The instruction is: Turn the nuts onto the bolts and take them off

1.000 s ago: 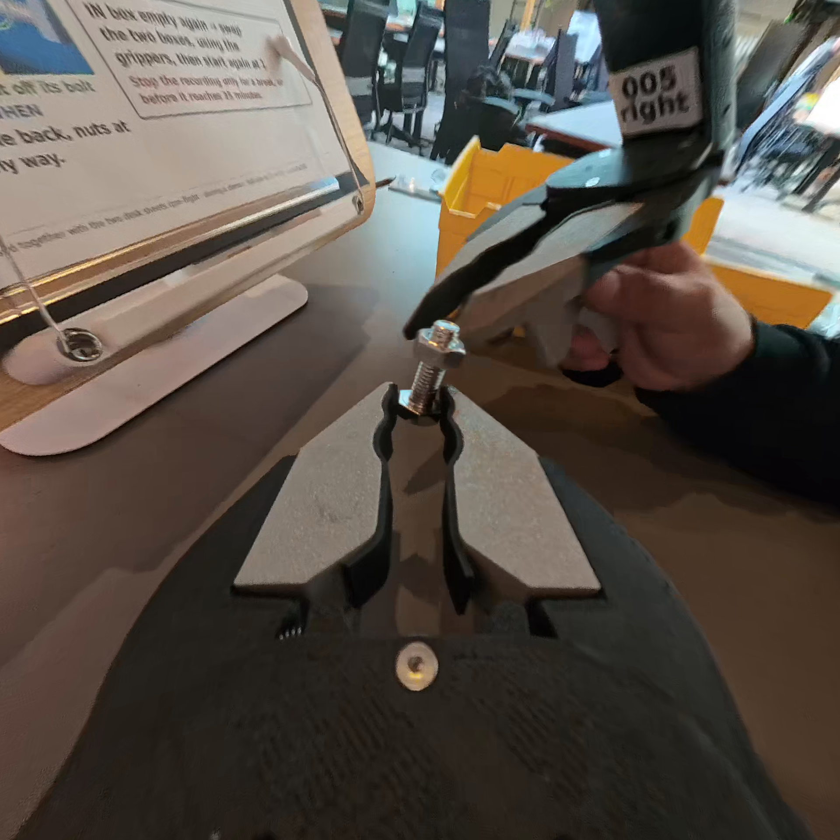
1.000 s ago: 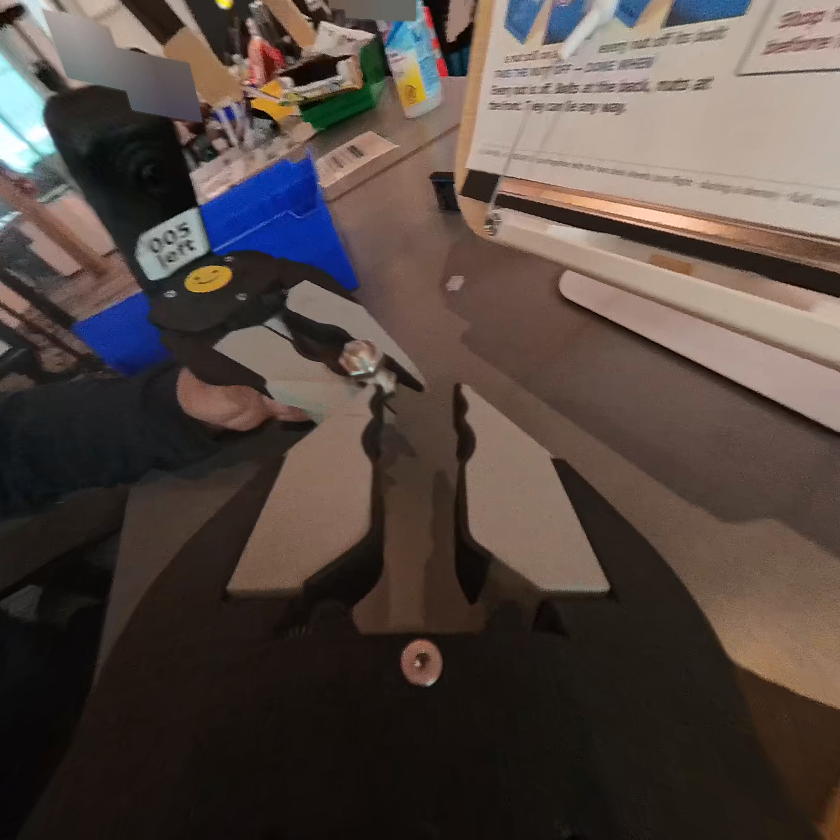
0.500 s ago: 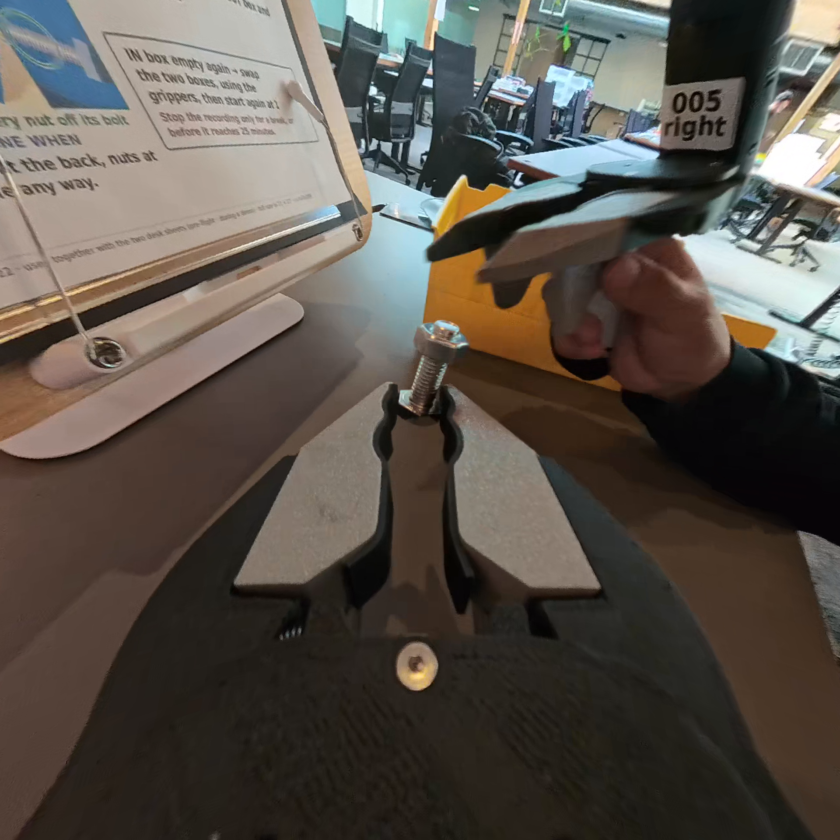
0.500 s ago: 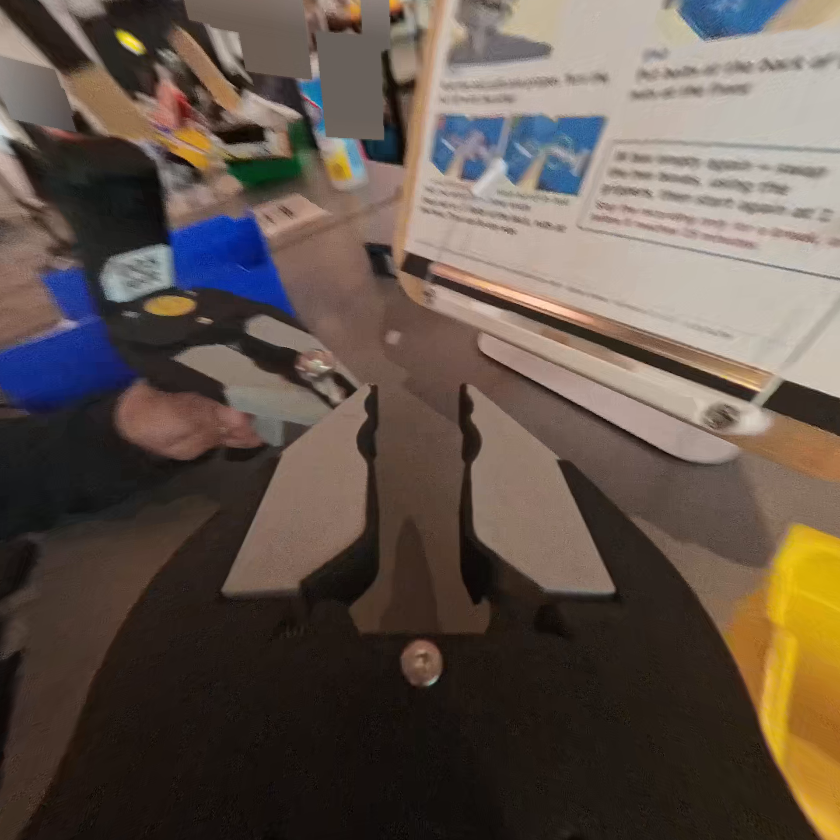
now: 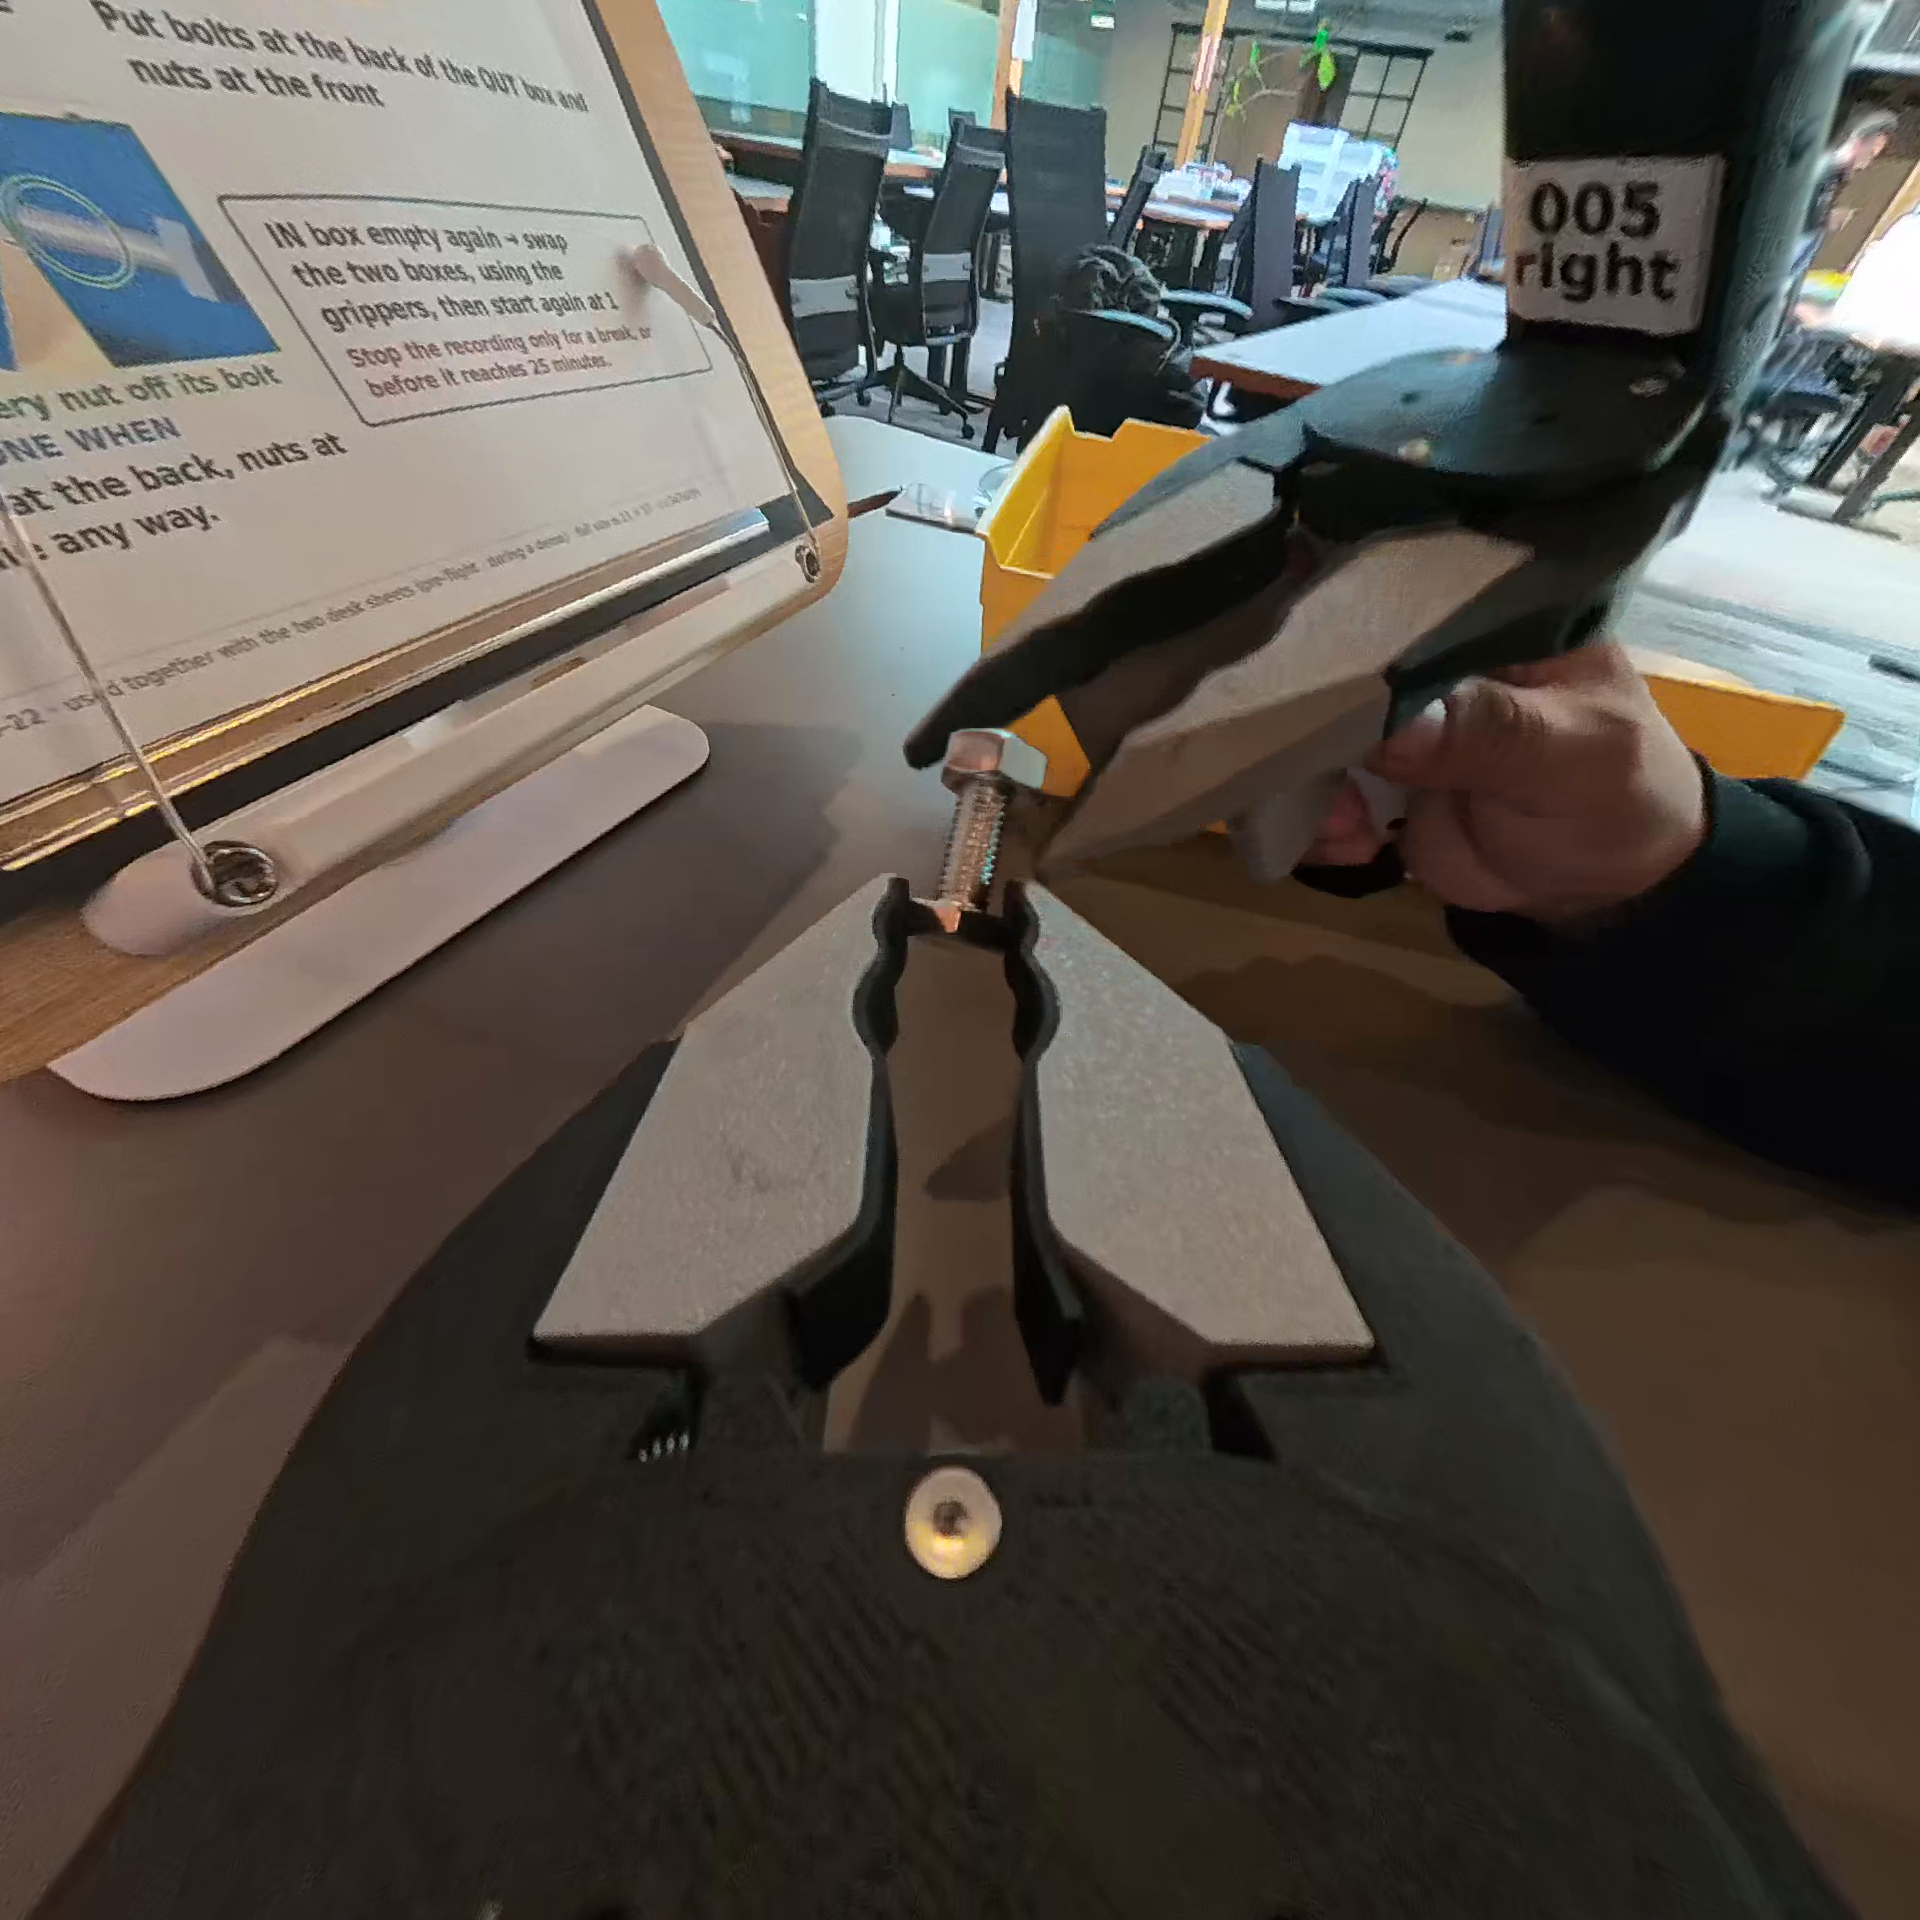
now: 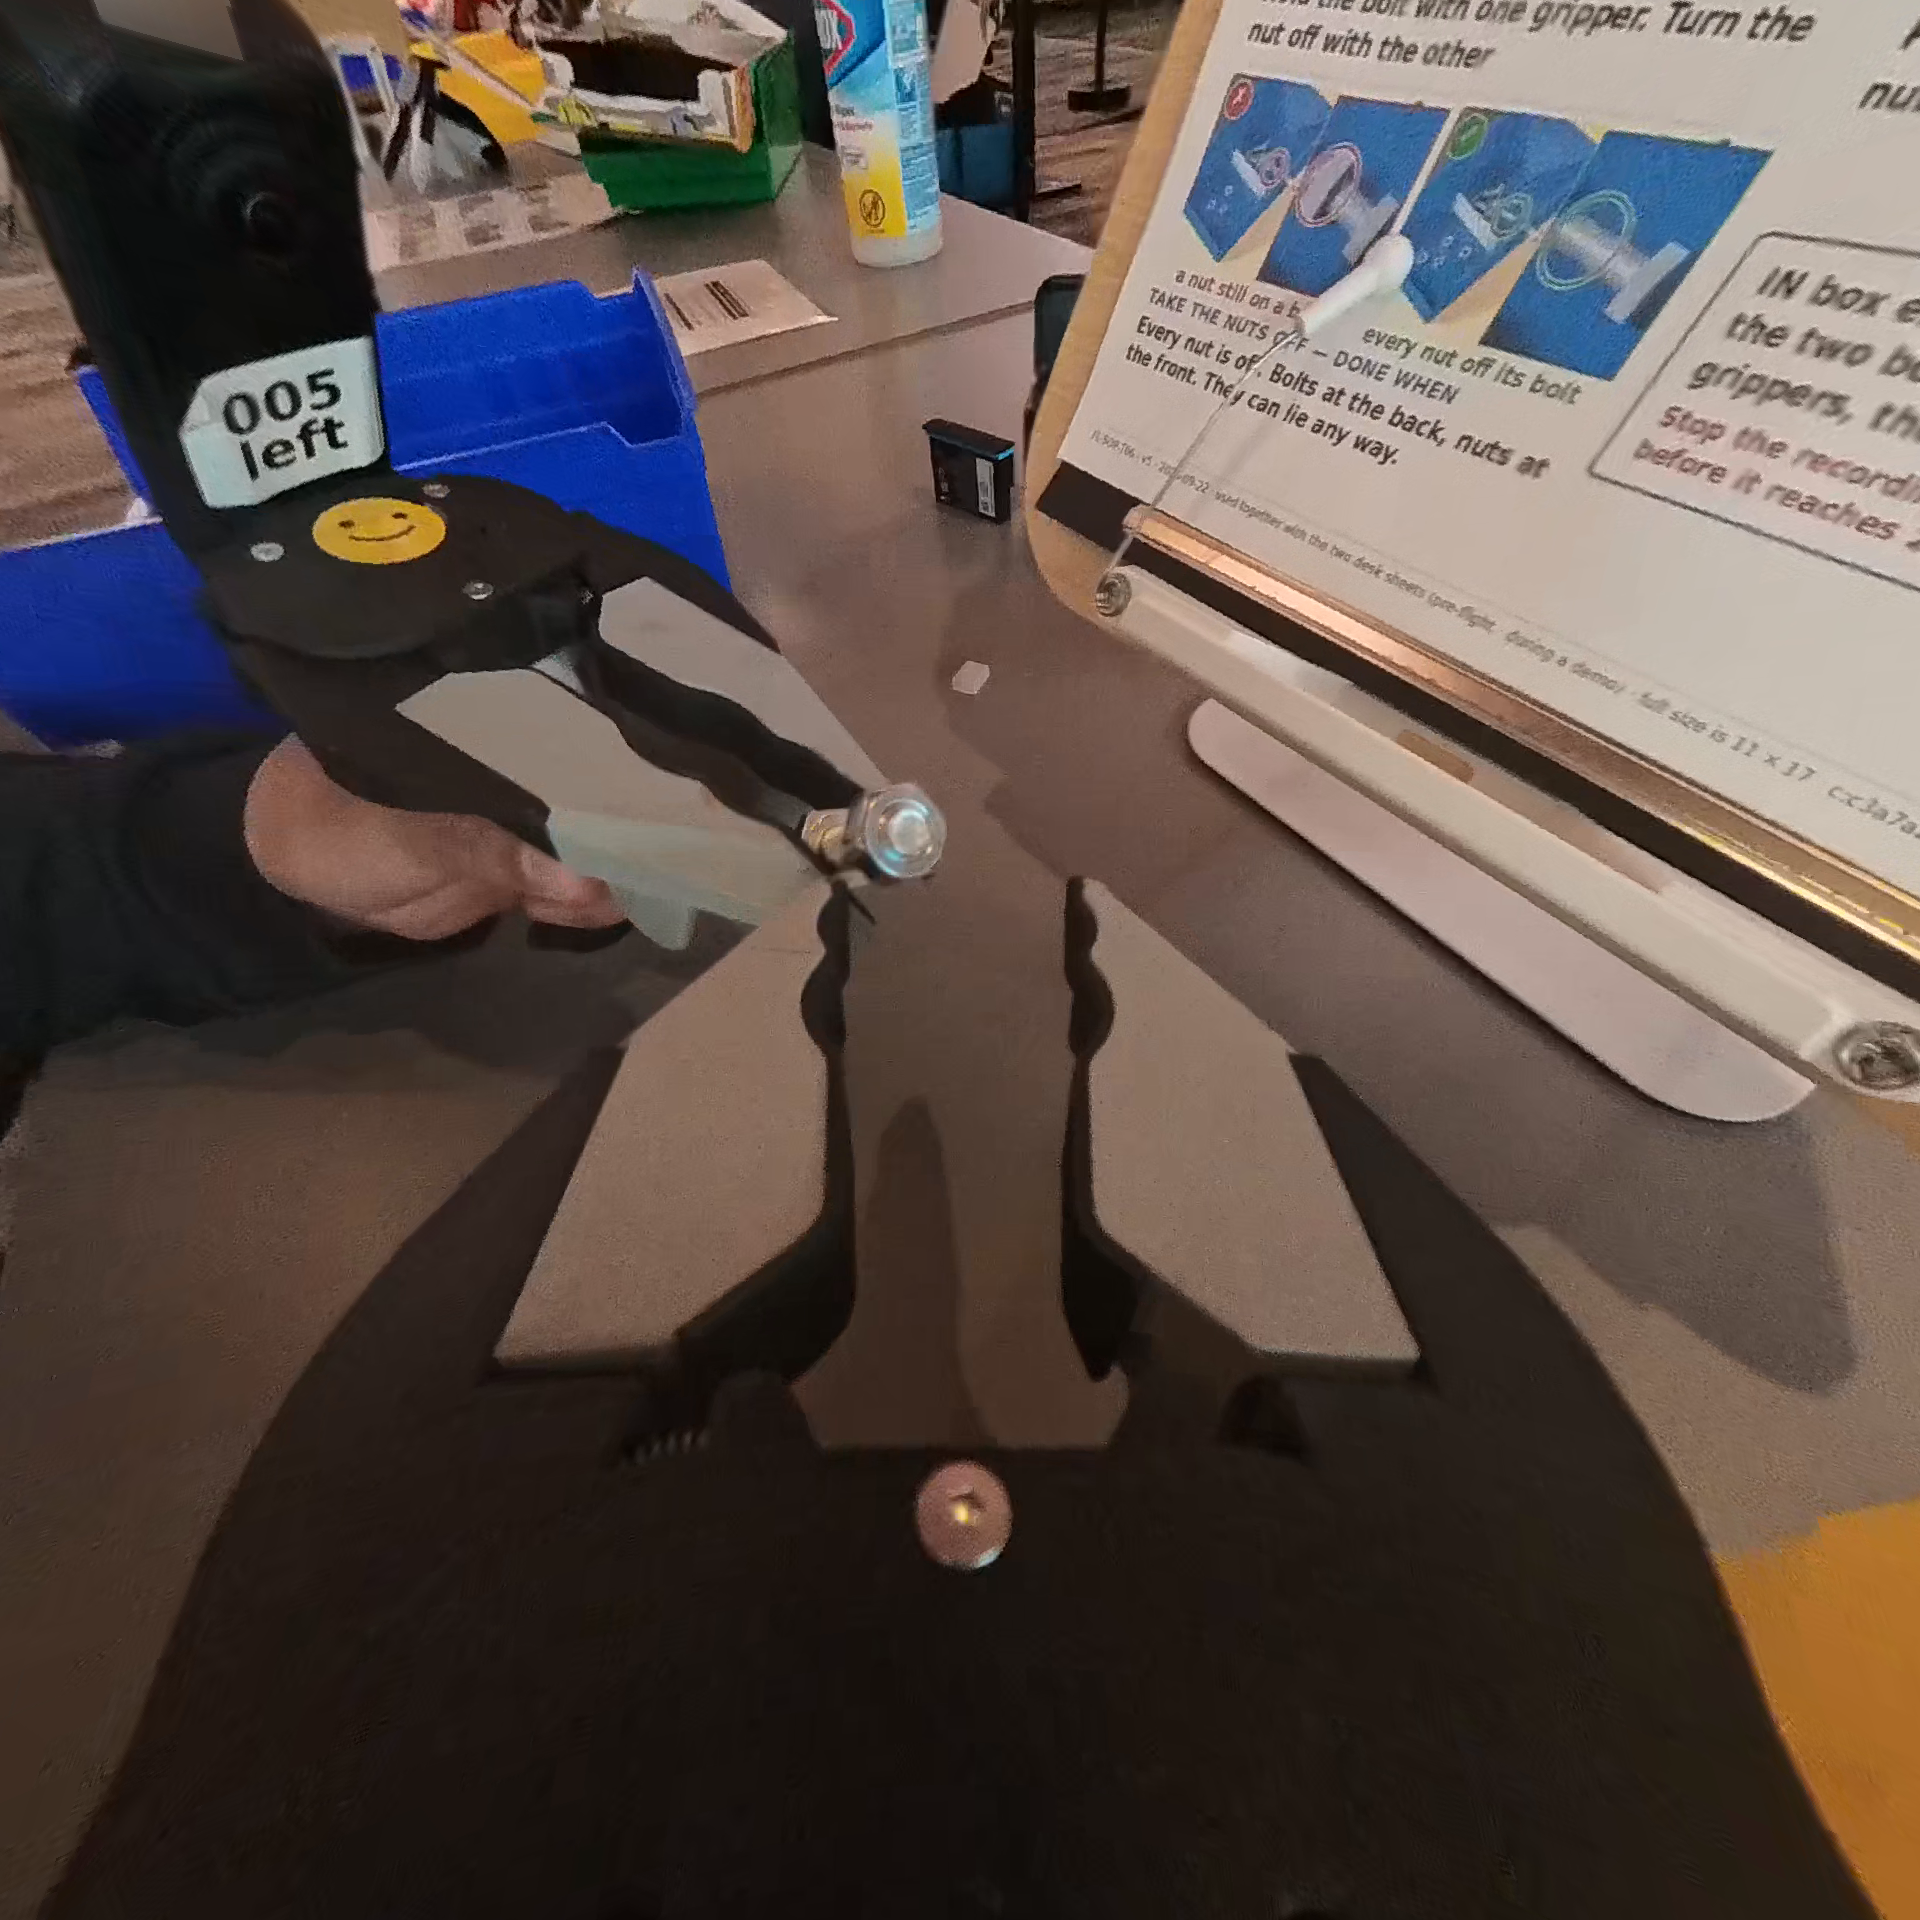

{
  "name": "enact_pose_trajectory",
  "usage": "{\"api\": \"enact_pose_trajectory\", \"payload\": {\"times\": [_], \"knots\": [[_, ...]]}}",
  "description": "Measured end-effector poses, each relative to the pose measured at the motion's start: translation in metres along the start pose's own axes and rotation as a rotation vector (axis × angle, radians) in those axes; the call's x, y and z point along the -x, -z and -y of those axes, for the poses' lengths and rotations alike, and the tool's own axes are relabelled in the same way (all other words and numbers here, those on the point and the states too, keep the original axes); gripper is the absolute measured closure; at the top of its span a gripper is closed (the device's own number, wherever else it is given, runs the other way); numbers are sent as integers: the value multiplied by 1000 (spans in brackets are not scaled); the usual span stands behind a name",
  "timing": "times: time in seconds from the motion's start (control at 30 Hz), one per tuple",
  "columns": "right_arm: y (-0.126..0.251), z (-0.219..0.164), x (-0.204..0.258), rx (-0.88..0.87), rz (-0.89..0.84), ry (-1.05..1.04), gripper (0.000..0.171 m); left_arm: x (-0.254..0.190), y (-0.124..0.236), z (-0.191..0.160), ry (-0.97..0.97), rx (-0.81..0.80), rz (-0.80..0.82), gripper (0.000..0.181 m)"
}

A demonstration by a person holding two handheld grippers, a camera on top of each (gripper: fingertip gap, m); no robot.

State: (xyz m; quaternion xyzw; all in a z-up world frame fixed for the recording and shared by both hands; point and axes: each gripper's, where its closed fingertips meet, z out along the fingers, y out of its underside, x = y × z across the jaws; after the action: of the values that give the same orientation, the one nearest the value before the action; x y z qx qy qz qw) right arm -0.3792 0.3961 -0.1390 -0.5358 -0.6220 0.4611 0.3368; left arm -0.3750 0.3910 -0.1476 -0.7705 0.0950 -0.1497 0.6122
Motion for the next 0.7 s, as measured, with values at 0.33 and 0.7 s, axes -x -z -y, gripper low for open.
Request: {"api": "enact_pose_trajectory", "payload": {"times": [0.33,0.7], "knots": [[4,29,37,-181,134,54,121,9,10,14,-25,-60,52,165],[12,29,29,-189,231,-112,117,-4,12,19,16,-92,-56,165]]}}
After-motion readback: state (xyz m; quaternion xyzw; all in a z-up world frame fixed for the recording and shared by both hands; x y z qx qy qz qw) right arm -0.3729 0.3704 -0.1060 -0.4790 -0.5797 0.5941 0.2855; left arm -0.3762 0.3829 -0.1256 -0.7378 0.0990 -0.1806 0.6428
